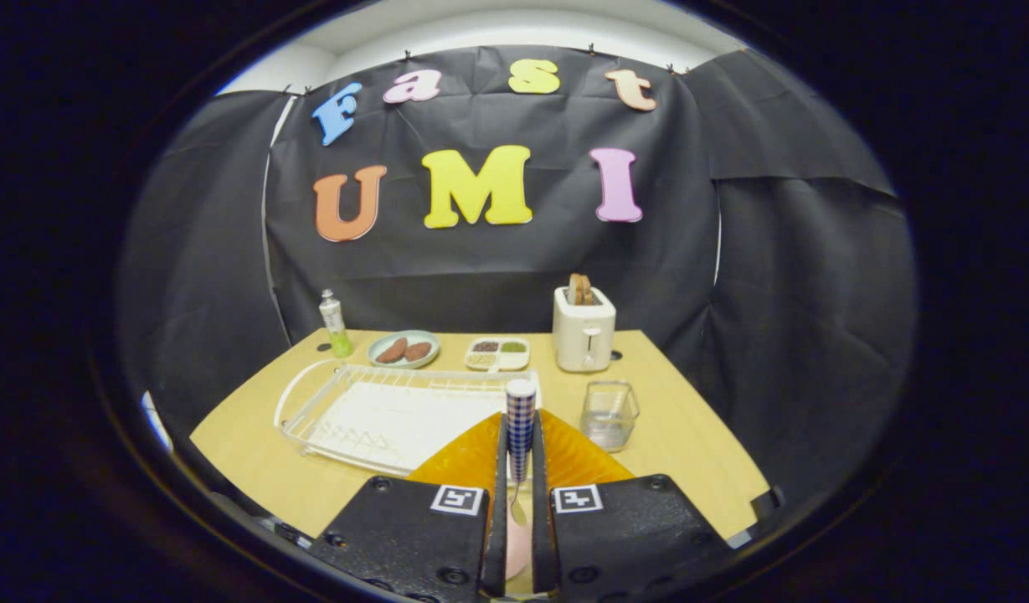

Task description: Take the plate from the dish rack, then take the spoon from the basket and place it into the plate.

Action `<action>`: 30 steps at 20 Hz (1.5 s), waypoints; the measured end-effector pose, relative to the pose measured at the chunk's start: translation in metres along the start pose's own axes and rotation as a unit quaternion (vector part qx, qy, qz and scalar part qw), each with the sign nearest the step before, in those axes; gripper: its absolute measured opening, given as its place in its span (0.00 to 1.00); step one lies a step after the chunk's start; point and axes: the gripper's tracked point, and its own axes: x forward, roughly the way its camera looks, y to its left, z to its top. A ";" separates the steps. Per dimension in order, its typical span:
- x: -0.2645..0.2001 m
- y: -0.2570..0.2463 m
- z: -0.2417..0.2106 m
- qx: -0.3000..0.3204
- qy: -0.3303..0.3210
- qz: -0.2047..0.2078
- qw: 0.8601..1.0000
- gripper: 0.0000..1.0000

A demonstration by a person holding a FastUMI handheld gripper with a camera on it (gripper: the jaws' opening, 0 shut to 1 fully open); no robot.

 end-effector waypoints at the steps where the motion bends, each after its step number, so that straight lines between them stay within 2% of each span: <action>1: -0.002 0.014 -0.008 -0.004 0.003 0.000 1.000 0.17; 6: -0.002 0.077 -0.060 -0.034 0.021 0.006 0.999 0.17; 11: 0.006 0.110 -0.105 -0.046 0.054 0.014 0.997 0.17; 19: -0.002 0.103 -0.108 -0.063 0.048 0.015 0.997 0.21; 24: -0.018 0.071 -0.104 -0.070 0.054 0.004 0.996 0.24; 25: -0.024 0.063 -0.101 -0.070 0.056 0.005 0.996 0.30; 29: -0.040 0.032 -0.081 -0.051 0.048 -0.003 0.998 0.78; 30: -0.044 0.024 -0.072 -0.041 0.043 -0.005 0.998 0.83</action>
